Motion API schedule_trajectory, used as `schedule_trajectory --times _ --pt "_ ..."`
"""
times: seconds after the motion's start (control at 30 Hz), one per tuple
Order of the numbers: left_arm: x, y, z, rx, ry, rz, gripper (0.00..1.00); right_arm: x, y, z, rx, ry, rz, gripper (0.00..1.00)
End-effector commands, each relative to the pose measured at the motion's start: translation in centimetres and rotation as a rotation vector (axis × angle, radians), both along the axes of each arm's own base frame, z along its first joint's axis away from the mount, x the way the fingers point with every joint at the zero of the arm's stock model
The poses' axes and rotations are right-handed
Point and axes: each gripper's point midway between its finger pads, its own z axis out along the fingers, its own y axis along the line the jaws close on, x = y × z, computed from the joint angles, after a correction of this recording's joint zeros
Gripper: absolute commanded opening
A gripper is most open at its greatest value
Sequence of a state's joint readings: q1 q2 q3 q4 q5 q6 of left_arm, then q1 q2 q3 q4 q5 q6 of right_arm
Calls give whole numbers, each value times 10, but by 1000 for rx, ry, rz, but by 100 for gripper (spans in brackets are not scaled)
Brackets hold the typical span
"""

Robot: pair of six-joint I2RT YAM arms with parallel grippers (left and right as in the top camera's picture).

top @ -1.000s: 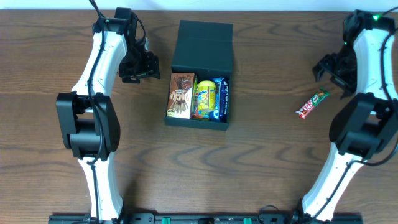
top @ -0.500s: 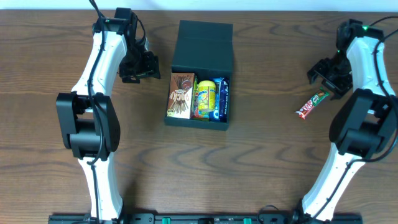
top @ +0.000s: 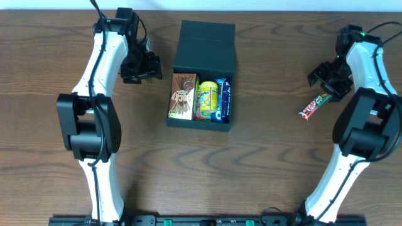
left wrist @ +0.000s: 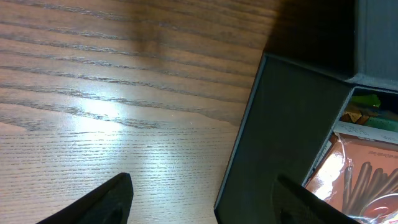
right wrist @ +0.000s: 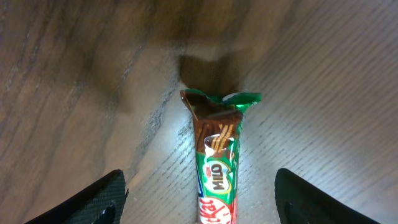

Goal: Pack container
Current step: 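Grasp the KitKat bar upright with the right gripper and lift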

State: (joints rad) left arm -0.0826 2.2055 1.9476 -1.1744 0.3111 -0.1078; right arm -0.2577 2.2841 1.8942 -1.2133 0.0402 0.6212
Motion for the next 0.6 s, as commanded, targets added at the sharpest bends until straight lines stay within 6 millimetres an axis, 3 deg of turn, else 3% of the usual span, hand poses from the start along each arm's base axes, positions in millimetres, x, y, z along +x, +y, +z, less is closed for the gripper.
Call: schedule_trajectory --times 0.0,0.23,0.57 --pt "4 -2 11 -2 -29 1 73 -1 3 -4 -2 -3 -14 77" --pt "4 -2 11 -2 -29 1 73 -2 -1 -14 -3 -11 -24 76" --pt "4 -2 11 -2 -29 1 73 5 -8 -18 9 -55 -3 68"
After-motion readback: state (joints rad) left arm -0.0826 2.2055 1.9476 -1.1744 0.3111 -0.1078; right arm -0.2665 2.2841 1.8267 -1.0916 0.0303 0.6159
